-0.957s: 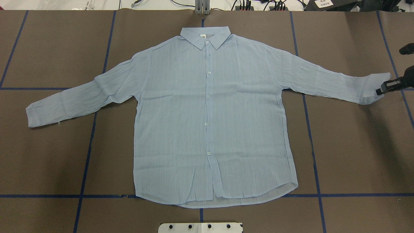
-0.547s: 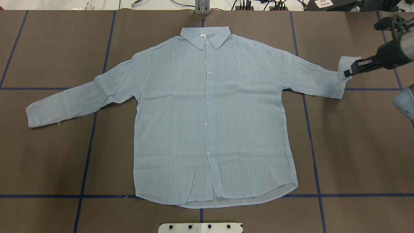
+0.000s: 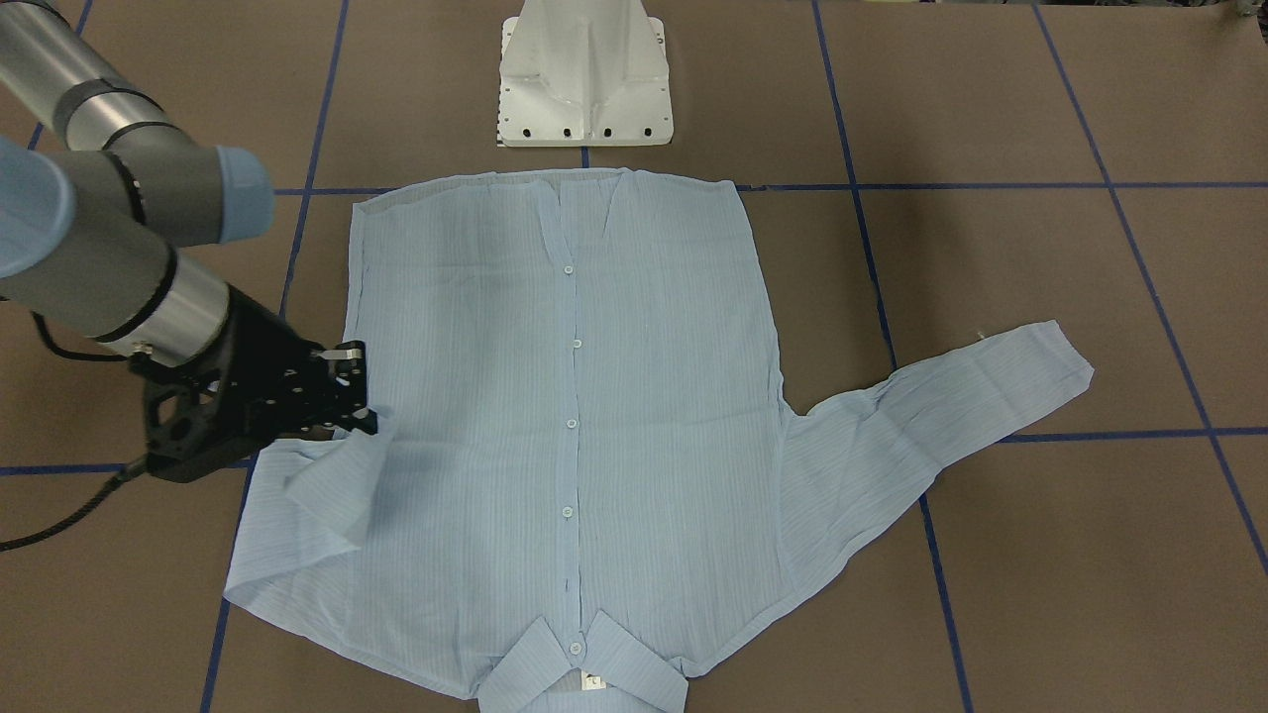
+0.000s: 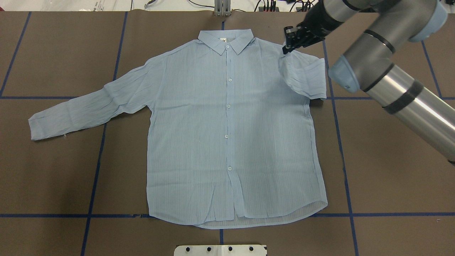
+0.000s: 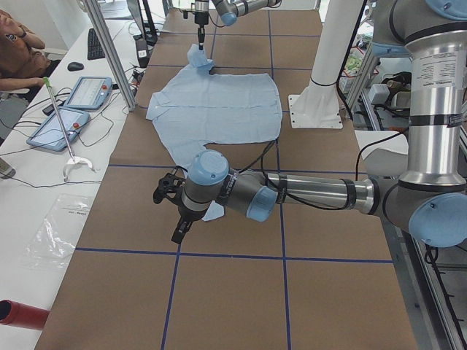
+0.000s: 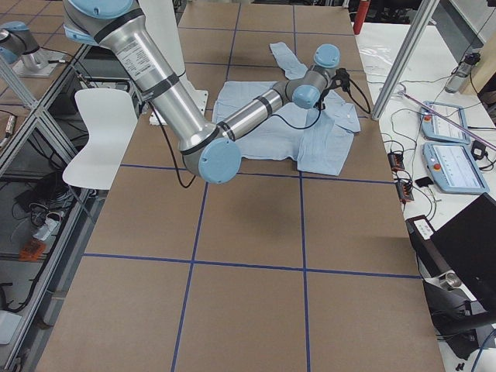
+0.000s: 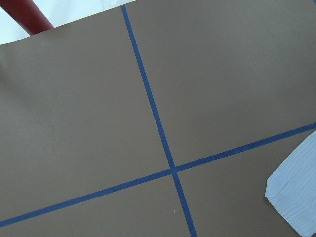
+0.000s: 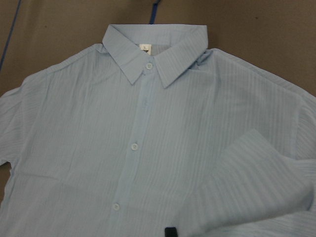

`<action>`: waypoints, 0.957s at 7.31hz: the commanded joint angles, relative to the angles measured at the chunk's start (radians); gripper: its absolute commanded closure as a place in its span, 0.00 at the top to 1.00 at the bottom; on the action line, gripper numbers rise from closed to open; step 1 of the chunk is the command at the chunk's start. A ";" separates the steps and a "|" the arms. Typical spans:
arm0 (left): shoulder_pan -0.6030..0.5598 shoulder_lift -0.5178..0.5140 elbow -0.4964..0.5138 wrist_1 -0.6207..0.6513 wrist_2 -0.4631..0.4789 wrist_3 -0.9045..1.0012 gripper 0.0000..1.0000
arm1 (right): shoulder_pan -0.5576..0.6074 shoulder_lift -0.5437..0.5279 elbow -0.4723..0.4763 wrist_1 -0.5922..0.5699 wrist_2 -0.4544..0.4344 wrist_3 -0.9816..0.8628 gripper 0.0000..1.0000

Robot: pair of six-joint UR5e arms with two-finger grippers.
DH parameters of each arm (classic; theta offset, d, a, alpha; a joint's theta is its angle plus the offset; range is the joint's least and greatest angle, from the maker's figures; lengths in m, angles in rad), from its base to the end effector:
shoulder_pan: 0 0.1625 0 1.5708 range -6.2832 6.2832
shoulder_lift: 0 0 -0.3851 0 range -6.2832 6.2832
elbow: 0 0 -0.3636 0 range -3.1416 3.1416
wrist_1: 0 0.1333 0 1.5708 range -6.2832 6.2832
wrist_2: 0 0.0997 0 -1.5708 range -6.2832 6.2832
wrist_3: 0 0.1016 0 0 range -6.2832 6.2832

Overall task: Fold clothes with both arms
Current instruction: 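Lift the sleeve with the right gripper and carry it across toward the collar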

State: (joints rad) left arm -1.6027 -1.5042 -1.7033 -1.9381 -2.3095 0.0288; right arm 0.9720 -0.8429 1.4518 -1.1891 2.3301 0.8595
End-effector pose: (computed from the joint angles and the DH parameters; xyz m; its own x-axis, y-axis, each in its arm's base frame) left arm -0.0795 -0.4569 0.5491 0.7485 0.2849 -0.5988 0.0074 0.8993 0.4372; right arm -0.3257 -0.5898 0.1991 0.4133 -0.2343 0.8799 -0.0063 0.9656 0.2601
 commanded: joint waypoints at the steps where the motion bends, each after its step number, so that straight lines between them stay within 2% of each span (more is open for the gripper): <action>1: -0.002 0.002 0.001 -0.001 0.001 0.005 1.00 | -0.082 0.195 -0.143 -0.017 -0.090 0.050 0.00; 3: -0.002 0.002 -0.001 -0.001 0.001 0.002 1.00 | -0.178 0.254 -0.246 0.003 -0.210 0.050 0.00; 4: -0.002 0.002 -0.001 -0.001 0.001 0.000 1.00 | -0.220 0.269 -0.330 0.078 -0.259 0.050 0.00; 5: -0.002 0.002 -0.001 -0.001 -0.001 0.000 1.00 | -0.242 0.322 -0.429 0.097 -0.276 0.052 0.00; 7: -0.005 0.004 -0.001 -0.001 0.001 0.000 1.00 | -0.269 0.364 -0.491 0.108 -0.278 0.058 0.00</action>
State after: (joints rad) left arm -1.6061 -1.5013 -1.7049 -1.9390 -2.3096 0.0292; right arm 0.7244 -0.5082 1.0068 -1.0947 2.0602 0.9131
